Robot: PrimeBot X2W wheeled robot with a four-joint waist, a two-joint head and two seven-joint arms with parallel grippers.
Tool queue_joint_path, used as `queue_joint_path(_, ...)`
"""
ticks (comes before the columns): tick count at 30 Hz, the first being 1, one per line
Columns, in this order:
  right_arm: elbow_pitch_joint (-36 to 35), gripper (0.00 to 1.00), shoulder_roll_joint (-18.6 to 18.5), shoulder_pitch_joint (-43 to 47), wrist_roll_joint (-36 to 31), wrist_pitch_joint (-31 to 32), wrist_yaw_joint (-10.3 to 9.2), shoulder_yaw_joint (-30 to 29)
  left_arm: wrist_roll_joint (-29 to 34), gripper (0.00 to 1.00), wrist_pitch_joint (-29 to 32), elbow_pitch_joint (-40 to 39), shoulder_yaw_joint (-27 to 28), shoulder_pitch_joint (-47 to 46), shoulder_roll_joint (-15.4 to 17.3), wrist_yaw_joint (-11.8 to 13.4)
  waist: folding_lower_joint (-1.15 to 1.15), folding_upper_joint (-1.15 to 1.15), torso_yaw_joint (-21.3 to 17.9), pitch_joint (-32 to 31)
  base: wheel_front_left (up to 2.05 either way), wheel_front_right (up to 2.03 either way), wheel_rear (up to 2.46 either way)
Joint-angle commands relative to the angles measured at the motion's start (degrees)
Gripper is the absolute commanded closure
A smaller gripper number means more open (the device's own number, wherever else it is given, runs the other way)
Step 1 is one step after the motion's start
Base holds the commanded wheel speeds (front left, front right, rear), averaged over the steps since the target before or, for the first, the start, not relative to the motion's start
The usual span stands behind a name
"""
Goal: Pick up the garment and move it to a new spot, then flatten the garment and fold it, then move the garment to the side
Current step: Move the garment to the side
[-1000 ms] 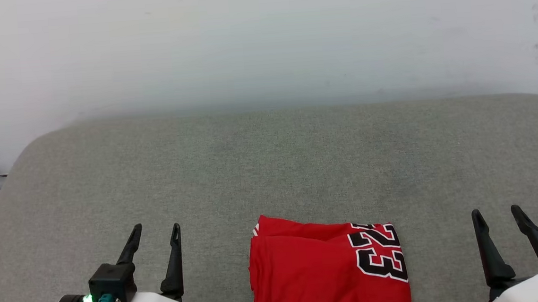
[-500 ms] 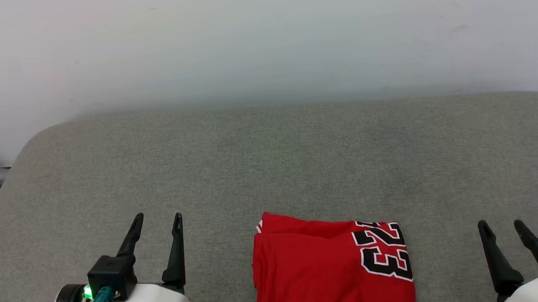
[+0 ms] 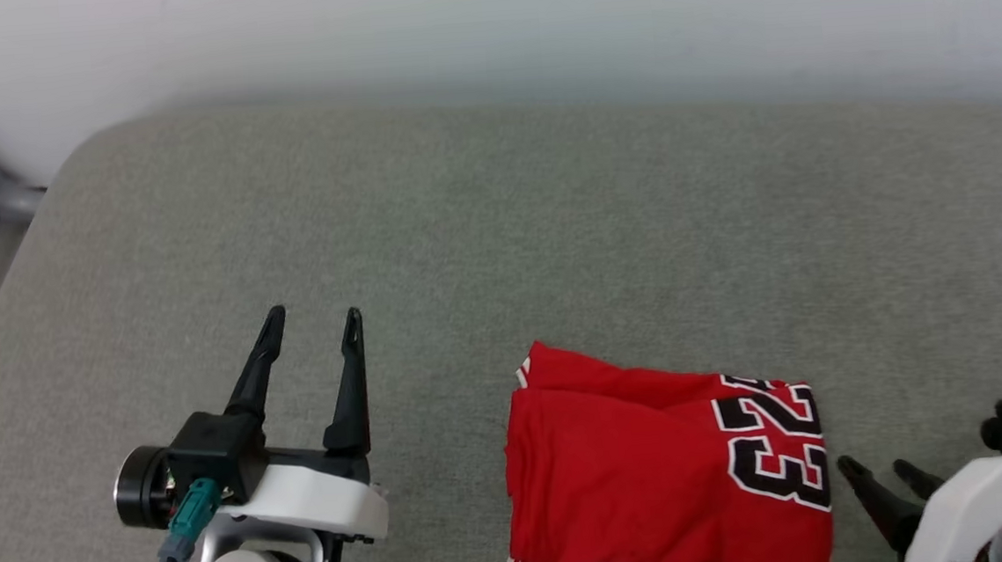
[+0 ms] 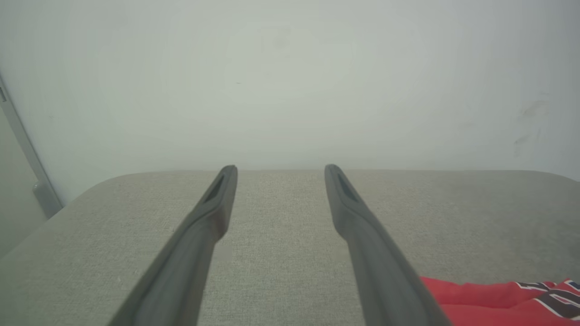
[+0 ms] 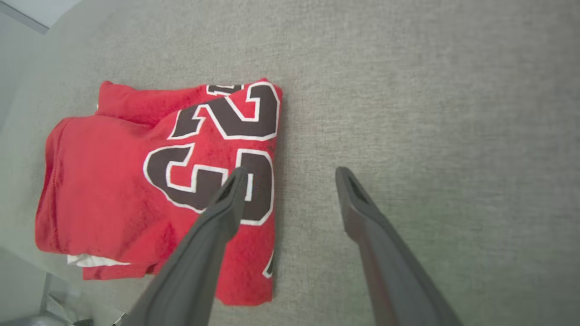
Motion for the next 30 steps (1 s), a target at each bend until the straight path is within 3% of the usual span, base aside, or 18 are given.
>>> queue_joint_path(1, 0.56, 0.00, -0.10, -0.95, -0.38, 0.74, -0.03, 0.67, 0.32, 0.00, -0.14, -0.26, 0.29, -0.75, -0.55, -0.34, -0.01, 0.00, 2.19, 2.61, 0.00, 0.00, 0.00)
queue_joint_path(10, 10.06, 0.00, 0.54, -4.31, 6.00, 4.04, -0.05, 3.11, 2.32, 0.00, -0.14, 0.73, 2.53, -1.83, -3.19, -3.30, -0.01, 0.00, 4.48, 5.08, 0.00, 0.00, 0.00)
queue_joint_path(11, 13.34, 0.17, 0.88, -4.34, 9.99, 5.62, -0.05, 4.03, 2.93, 0.00, -0.14, 1.12, 3.15, -1.44, -3.72, -3.89, -0.01, 0.00, 4.66, 5.00, 0.00, 0.00, 0.00)
queue_joint_path(12, 14.09, 0.67, 0.92, -4.53, 11.22, 6.00, -0.05, 4.27, 3.19, 0.00, -0.14, 1.25, 3.39, -1.31, -3.84, -4.02, -0.01, 0.00, 4.64, 4.95, 0.00, 0.00, 0.00)
queue_joint_path(13, 14.51, 0.93, 0.95, -4.69, 12.54, 6.19, -0.05, 4.53, 3.29, 0.00, -0.14, 1.42, 3.59, -1.15, -3.95, -4.24, -0.01, 0.00, 4.58, 4.82, 0.00, 0.00, 0.00)
queue_joint_path(14, 14.67, 1.00, 0.95, -4.94, 13.26, 5.92, -0.05, 4.74, 3.49, 0.00, -0.14, 1.61, 3.80, -1.01, -4.01, -4.30, -0.01, 0.00, 4.47, 4.56, 0.00, 0.00, 0.00)
queue_joint_path(19, 14.15, 1.00, 0.67, -6.00, 14.08, 3.61, -0.05, 5.82, 4.29, 0.00, -0.14, 2.54, 4.39, -0.28, -4.06, -4.95, -0.01, 0.00, 3.36, 2.26, 0.00, 0.00, 0.00)
queue_joint_path(24, 13.79, 1.00, -2.64, -6.47, 5.19, 0.13, -0.05, 6.53, 5.09, 0.00, -0.14, 2.48, 4.54, 1.03, -3.46, -4.46, -0.01, 0.00, 0.55, -0.33, 0.00, 0.00, 0.00)
queue_joint_path(30, 13.99, 1.00, -6.28, -8.22, -2.80, -1.56, -0.05, 6.45, 5.33, 0.00, 0.35, 1.09, 4.62, 2.24, -2.78, -3.77, -0.01, 0.00, -5.93, -0.44, 0.00, 0.00, 0.00)
